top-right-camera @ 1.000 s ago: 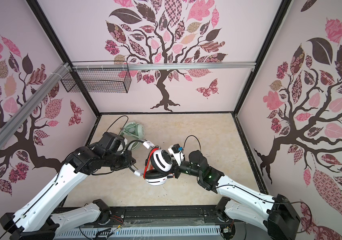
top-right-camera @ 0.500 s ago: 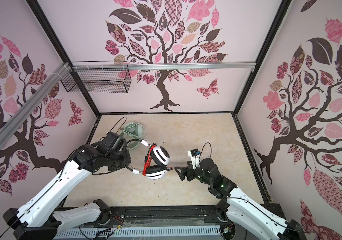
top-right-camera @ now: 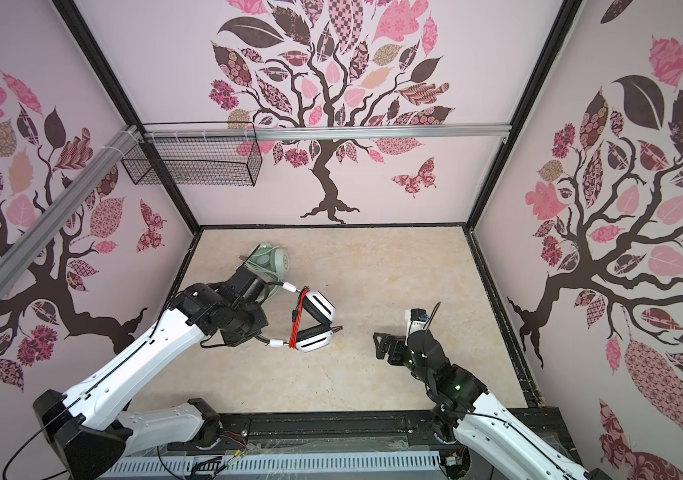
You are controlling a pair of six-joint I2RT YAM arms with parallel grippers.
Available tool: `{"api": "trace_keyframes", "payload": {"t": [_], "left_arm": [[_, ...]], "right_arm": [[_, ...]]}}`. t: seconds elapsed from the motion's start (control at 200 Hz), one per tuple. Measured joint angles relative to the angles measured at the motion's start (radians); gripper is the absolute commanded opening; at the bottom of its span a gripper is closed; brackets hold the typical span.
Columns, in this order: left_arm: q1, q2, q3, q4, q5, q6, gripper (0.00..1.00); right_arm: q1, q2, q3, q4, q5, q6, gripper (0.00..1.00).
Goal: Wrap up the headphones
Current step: 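Release the plug end and draw the right gripper back from the headset, then lower the wrapped headset onto the table with the left gripper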
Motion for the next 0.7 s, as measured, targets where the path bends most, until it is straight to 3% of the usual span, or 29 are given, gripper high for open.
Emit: {"api": "trace_keyframes", "payload": {"t": [0.21, 0.36, 0.525, 0.7], "left_arm": [[0.023, 0.154, -0.002, 0.097, 0.036, -0.019, 0.00], [0.068, 0.361, 0.033, 0.137, 0.068, -0.018, 0.00], [0.078, 0.558, 0.146, 0.161, 0.094, 0.002, 0.00], [0.079, 0.652, 0.227, 0.184, 0.138, 0.013, 0.00]], "right_arm": [[0.000, -0.191, -0.150, -0.004, 0.066, 0.073, 1.00], [0.000, -0.310, -0.168, -0.001, 0.089, 0.093, 1.00], [0.000, -0.343, -0.170, 0.008, 0.089, 0.094, 1.00], [0.000, -0.345, -0.171, 0.011, 0.058, 0.075, 1.00]]}}
